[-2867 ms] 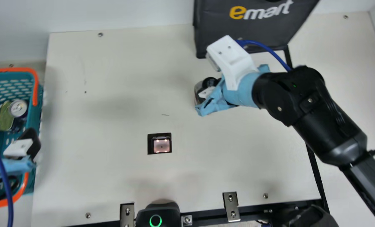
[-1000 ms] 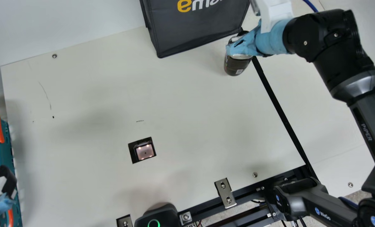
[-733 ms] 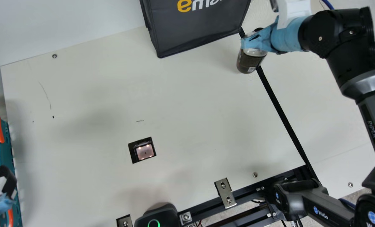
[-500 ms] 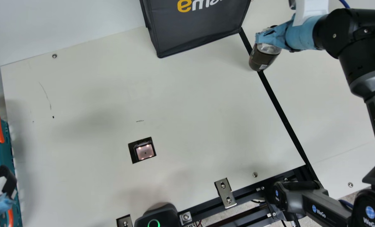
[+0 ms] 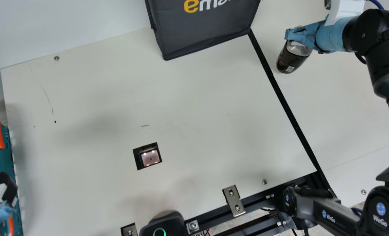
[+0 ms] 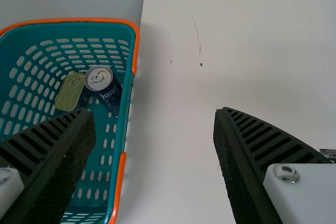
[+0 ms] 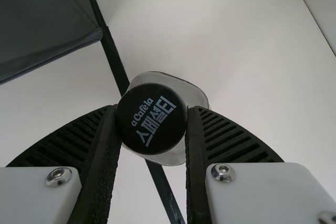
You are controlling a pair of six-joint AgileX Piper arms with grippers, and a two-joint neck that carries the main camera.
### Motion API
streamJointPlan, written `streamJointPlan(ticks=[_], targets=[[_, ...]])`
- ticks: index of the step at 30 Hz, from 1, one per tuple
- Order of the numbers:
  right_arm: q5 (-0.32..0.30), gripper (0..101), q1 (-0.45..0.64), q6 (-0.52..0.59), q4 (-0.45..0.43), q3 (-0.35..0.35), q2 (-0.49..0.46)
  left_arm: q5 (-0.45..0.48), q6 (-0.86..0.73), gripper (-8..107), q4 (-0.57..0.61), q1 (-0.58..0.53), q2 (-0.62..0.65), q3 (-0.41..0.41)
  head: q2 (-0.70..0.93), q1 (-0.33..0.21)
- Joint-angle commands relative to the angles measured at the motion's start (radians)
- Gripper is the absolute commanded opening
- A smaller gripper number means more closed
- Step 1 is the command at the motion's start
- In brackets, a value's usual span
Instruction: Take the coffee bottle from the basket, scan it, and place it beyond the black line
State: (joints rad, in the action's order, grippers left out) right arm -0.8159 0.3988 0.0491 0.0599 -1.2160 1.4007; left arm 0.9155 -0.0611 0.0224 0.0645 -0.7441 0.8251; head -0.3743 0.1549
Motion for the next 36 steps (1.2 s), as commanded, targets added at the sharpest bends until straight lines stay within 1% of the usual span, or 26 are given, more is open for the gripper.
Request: streamJointPlan(ticks=[1,9,12,20,36], targets=[[0.002,0,0.005,-0.009,-0.005,0.003,0.003,0.000,0.000,90,0.000,0.000,0.000,0.000,-0.002,-0.017],[0.018,0,0.021,-0.034,-0.020,0.017,0.013,0.000,0.000,90,0.000,0.000,0.000,0.000,-0.002,-0.017],[0.020,10,0.027,-0.043,-0.023,0.023,0.015,0.000,0.000,90,0.000,0.000,0.000,0.000,-0.002,-0.017],[0.022,13,0.047,-0.068,-0.025,0.039,0.020,0.000,0.000,90,0.000,0.000,0.000,0.000,-0.002,-0.017],[0.025,66,0.070,-0.074,-0.011,0.052,0.023,0.000,0.000,90,0.000,0.000,0.000,0.000,-0.002,-0.017]])
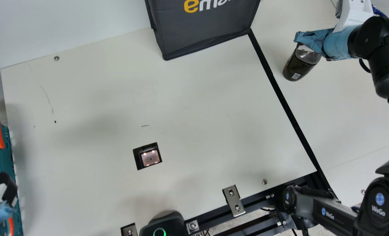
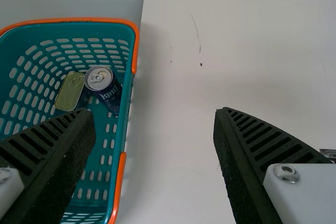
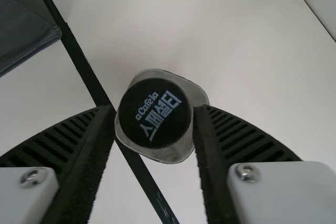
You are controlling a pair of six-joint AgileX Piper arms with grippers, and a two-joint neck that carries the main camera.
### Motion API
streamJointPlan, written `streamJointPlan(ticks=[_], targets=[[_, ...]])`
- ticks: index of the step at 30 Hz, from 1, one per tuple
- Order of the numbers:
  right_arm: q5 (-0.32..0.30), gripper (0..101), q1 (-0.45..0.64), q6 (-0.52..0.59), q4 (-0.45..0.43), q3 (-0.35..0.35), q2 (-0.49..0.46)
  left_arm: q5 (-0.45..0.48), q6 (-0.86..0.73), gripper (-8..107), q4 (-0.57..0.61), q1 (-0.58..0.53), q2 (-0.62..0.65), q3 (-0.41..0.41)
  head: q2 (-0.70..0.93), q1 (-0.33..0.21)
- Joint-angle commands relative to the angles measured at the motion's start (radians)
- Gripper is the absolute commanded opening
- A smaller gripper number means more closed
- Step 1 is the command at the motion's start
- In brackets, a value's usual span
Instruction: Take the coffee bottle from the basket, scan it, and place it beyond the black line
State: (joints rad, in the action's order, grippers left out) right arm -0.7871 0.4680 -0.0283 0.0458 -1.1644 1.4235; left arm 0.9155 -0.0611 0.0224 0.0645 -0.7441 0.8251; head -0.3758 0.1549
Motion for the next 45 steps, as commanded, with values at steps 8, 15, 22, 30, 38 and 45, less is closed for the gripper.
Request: streamJointPlan(ticks=[8,15,22,30,38,45], targets=[[-0.001,91,0.009,0.024,0.022,-0.009,-0.004,0.000,0.000,90,0.000,0.000,0.000,0.000,-0.001,-0.017],[-0.009,91,0.006,0.038,0.042,-0.039,-0.013,0.000,0.000,90,0.000,0.000,0.000,0.000,-0.001,-0.017],[-0.021,91,-0.014,0.046,0.069,-0.068,-0.030,0.000,0.000,90,0.000,0.000,0.000,0.000,-0.001,-0.017],[-0.027,91,-0.061,0.064,0.104,-0.080,-0.064,0.000,0.000,90,0.000,0.000,0.000,0.000,-0.001,-0.017],[-0.017,91,-0.122,0.092,0.145,-0.078,-0.103,0.000,0.000,90,0.000,0.000,0.000,0.000,-0.001,-0.017],[-0.006,91,-0.181,0.128,0.203,-0.082,-0.129,0.000,0.000,90,0.000,0.000,0.000,0.000,-0.001,-0.017]])
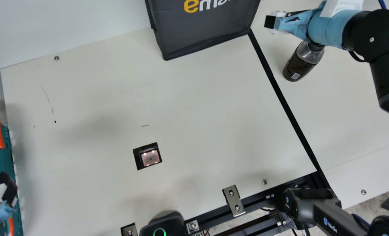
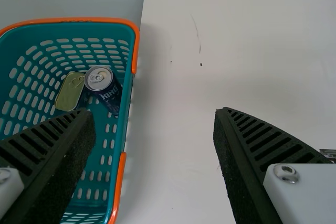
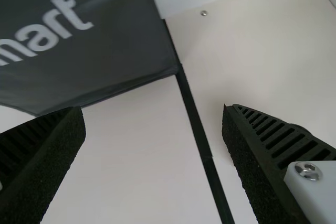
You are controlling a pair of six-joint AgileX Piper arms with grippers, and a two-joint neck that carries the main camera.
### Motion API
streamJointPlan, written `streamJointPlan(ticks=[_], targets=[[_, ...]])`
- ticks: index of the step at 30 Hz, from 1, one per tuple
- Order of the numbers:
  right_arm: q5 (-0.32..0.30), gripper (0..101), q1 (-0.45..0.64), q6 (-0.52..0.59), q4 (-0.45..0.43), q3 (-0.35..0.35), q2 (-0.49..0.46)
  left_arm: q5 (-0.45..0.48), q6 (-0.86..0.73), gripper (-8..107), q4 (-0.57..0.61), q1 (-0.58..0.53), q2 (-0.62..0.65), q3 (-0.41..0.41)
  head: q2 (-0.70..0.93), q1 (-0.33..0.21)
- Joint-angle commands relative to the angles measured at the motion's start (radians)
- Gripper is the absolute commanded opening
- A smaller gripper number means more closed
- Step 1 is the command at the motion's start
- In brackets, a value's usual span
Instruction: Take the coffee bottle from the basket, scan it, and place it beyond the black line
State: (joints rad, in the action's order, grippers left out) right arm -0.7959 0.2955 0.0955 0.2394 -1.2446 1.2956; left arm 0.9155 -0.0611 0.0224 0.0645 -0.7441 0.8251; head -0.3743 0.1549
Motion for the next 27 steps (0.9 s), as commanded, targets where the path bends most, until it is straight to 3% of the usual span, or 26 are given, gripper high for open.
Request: streamJointPlan(ticks=[1,13,27], targets=[[0.004,91,-0.017,0.010,0.016,-0.003,-0.005,0.000,0.000,90,0.000,0.000,0.000,0.000,-0.002,-0.017],[0.001,91,-0.114,0.071,0.067,-0.015,-0.038,0.000,0.000,90,0.000,0.000,0.000,0.000,-0.002,-0.017],[-0.024,91,-0.209,0.097,0.058,-0.014,-0.079,0.000,0.000,90,0.000,0.000,0.000,0.000,-0.002,-0.017]])
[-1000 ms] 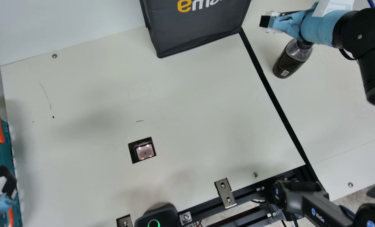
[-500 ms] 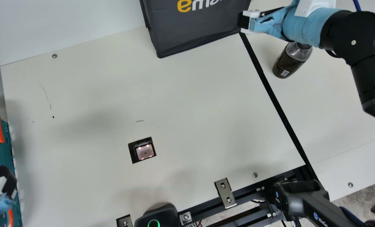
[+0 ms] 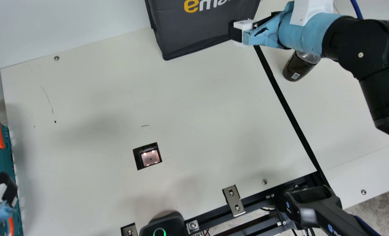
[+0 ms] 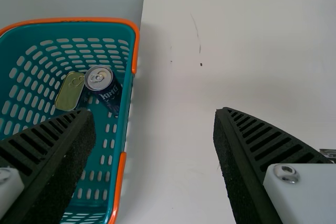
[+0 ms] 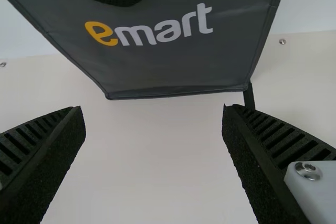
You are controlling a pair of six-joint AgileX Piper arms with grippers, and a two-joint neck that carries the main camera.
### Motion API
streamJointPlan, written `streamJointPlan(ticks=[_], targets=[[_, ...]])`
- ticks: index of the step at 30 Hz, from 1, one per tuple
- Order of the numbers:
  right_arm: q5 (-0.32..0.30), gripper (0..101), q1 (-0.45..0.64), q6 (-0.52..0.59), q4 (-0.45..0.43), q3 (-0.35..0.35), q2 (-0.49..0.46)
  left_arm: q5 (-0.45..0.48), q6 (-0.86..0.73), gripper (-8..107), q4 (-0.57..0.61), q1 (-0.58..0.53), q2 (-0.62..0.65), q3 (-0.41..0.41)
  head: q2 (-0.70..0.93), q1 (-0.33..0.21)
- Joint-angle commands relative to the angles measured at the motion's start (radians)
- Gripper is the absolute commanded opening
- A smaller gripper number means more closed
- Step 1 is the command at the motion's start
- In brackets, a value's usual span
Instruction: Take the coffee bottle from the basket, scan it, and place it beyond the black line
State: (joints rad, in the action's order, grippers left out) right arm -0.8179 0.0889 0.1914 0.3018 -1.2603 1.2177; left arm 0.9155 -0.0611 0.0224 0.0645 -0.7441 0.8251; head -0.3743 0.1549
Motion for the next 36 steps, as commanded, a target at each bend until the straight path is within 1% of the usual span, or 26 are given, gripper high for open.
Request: streamJointPlan(ticks=[1,15,30,36], targets=[[-0.002,91,-0.008,0.001,-0.006,0.003,-0.004,0.000,0.000,90,0.000,0.000,0.000,0.000,-0.002,-0.017],[0.011,91,-0.069,0.028,-0.010,0.034,-0.059,0.000,0.000,90,0.000,0.000,0.000,0.000,-0.002,-0.017],[-0.246,91,-0.089,-0.087,-0.203,0.039,-0.320,0.206,0.010,90,0.002,-0.064,-0.008,0.262,0.347,-0.017],[-0.348,91,-0.097,-0.131,-0.280,0.042,-0.425,0.289,0.015,90,0.003,-0.090,-0.012,0.367,0.347,-0.017]])
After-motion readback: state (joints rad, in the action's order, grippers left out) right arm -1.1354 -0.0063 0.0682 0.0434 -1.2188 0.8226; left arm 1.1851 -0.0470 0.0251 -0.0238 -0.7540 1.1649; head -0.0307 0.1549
